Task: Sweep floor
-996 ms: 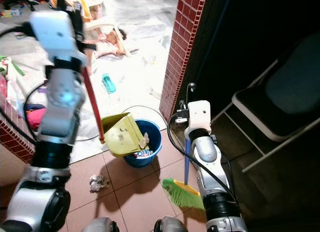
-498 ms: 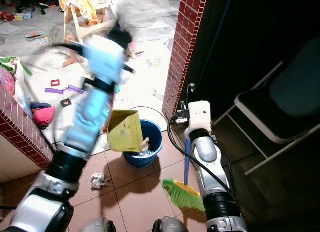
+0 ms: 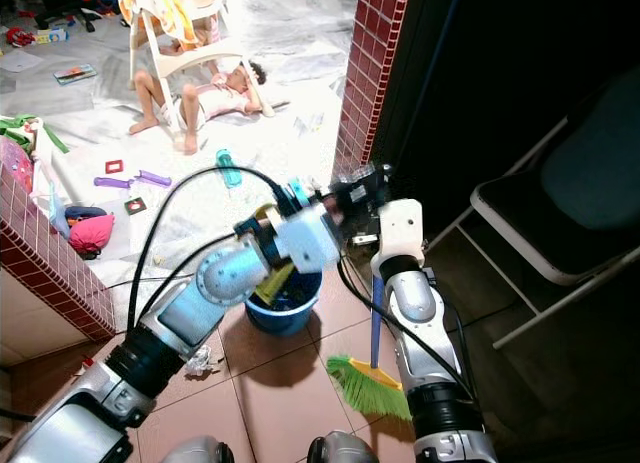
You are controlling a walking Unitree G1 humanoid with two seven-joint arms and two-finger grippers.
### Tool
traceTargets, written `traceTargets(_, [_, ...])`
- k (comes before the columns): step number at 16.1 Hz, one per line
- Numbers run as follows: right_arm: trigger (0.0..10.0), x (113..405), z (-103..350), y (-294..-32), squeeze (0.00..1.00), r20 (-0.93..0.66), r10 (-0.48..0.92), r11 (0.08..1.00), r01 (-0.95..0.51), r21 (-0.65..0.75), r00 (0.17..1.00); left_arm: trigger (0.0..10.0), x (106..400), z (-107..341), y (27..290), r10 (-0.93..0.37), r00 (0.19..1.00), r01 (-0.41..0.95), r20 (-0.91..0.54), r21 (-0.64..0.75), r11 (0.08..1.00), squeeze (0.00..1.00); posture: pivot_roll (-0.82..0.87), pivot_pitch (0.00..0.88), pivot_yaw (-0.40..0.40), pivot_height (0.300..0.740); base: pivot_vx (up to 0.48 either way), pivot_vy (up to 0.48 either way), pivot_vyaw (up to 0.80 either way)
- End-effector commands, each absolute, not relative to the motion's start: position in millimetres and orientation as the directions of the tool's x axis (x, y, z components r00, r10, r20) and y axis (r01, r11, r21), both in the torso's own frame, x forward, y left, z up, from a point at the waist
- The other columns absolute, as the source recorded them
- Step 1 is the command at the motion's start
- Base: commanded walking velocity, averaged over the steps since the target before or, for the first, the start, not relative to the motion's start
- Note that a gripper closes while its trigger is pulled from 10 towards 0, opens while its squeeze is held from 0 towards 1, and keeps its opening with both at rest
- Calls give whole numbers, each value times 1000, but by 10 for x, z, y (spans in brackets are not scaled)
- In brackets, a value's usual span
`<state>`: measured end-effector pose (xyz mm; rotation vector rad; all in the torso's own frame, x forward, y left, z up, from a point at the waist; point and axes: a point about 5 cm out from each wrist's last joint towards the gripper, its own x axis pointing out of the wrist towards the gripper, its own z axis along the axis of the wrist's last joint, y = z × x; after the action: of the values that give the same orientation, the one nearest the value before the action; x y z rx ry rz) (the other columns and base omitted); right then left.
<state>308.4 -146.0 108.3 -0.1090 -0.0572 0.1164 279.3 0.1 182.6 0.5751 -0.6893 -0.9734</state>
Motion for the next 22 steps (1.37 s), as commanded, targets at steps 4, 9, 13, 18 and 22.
traceTargets(4, [10000,3142,1157,-1473,0,77,115,987,-105,-121,990,10000,2781,1698,-6,-936,329,550,124,780,297,0,-40,54,-49,740,0,0,0])
traceTargets(9, [10000,3136,1145,-1453,0,75,119,986,-110,-123,990,10000,2641,1521,-55,-975,205,705,-83,703,89,0,-40,55,-49,740,0,0,0])
traceTargets(13, [10000,3146,1141,-1465,0,74,115,987,-105,-124,991,10000,2638,1574,-25,-974,200,699,-108,712,64,0,-35,46,-53,740,0,0,0])
traceTargets(18, [10000,3169,1144,-1476,0,76,112,987,-101,-127,991,10000,2689,1723,160,-957,227,668,-181,744,18,0,-28,36,-59,740,0,0,0])
traceTargets(22, [10000,3195,1158,-1490,0,81,108,986,-96,-133,991,10000,2723,1840,284,-934,324,650,-152,753,102,0,-26,27,-65,740,0,0,0])
